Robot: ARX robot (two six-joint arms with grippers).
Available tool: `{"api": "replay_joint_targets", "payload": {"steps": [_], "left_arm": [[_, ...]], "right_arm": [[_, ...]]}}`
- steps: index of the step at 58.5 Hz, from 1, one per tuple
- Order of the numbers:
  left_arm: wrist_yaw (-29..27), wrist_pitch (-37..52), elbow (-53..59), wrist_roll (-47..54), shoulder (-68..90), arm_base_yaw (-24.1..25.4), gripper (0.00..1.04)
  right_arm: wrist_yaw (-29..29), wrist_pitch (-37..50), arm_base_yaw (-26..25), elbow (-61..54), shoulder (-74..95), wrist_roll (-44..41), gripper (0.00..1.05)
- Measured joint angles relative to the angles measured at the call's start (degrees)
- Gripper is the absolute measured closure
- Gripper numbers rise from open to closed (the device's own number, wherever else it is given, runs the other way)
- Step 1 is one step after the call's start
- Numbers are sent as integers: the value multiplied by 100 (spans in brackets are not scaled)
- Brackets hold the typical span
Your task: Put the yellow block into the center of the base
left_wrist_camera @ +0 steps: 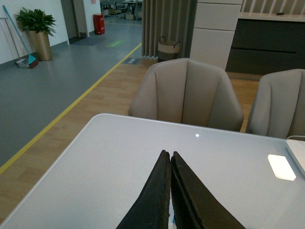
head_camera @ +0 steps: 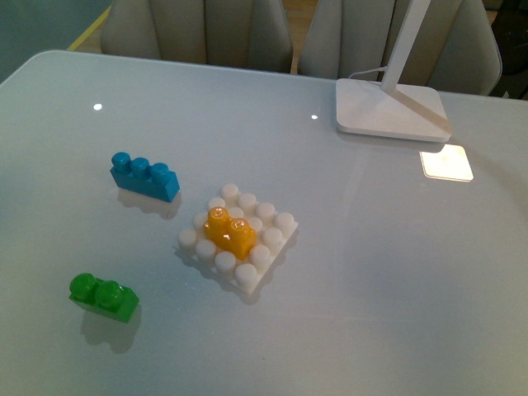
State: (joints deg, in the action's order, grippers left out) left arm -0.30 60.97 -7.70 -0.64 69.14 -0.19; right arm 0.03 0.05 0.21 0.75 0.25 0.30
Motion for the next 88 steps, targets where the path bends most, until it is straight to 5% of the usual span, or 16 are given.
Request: {"api": "replay_joint_targets", "payload": {"steps": [88], "left_arm": [[31, -4962, 697, 2, -5786, 0, 102]], "right_arm": [[0, 0, 0, 0, 0, 0, 9]]}}
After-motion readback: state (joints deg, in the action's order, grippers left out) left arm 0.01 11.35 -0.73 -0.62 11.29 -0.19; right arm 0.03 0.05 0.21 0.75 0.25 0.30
